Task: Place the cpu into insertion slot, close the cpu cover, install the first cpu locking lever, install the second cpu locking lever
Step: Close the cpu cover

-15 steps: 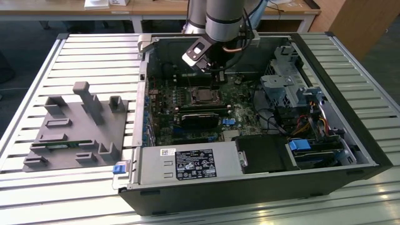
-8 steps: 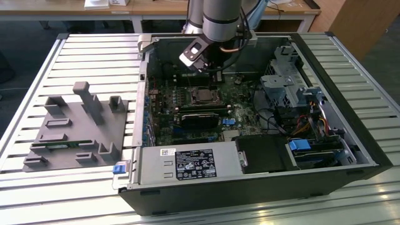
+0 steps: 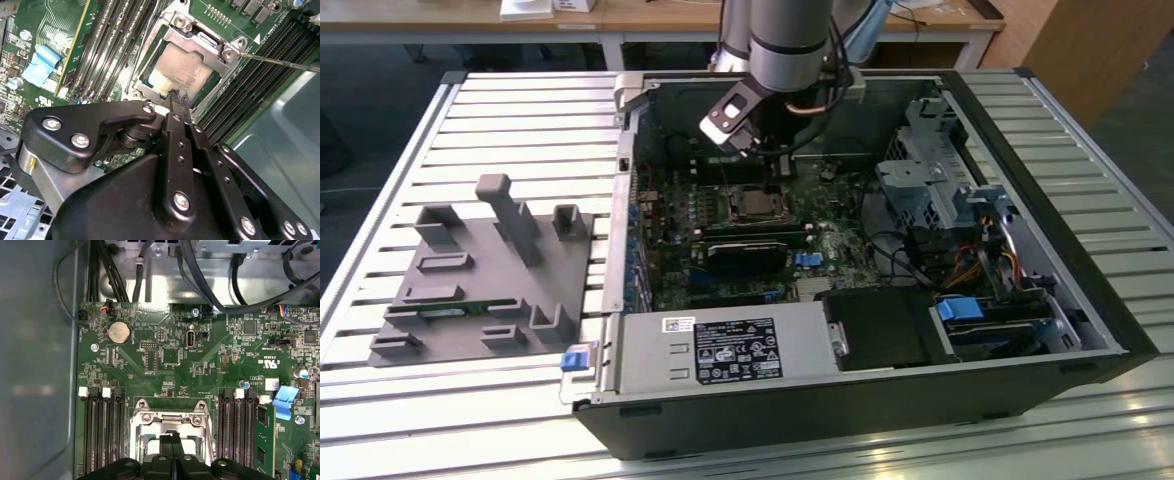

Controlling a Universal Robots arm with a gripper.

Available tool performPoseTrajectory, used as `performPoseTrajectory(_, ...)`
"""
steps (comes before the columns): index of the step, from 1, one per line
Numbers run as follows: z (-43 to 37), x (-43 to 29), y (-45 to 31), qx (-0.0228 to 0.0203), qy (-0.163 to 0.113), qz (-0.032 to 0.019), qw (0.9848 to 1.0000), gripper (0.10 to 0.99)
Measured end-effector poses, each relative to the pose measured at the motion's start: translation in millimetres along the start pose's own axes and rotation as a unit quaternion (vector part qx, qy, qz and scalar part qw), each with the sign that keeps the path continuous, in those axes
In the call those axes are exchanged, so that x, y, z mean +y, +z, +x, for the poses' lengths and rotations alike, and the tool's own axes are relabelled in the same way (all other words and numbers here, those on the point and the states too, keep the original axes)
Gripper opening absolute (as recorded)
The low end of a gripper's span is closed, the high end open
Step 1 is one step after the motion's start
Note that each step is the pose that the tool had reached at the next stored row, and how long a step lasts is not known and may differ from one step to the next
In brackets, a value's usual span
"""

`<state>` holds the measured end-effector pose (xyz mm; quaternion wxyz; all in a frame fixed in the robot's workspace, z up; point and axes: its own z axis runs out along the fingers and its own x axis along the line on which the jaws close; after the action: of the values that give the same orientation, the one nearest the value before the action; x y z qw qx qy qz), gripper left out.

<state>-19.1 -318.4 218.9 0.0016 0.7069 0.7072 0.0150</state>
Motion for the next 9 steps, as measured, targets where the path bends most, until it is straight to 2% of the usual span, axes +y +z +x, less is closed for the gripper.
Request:
performPoseTrajectory(3, -0.1, -1.8, 1.2, -0.0001, 0.0, 0.0001, 1.0, 0.106)
performPoseTrajectory(9, 0.0, -10.6, 2.5, 0.0, 0.0, 0.0, 1.0, 0.106)
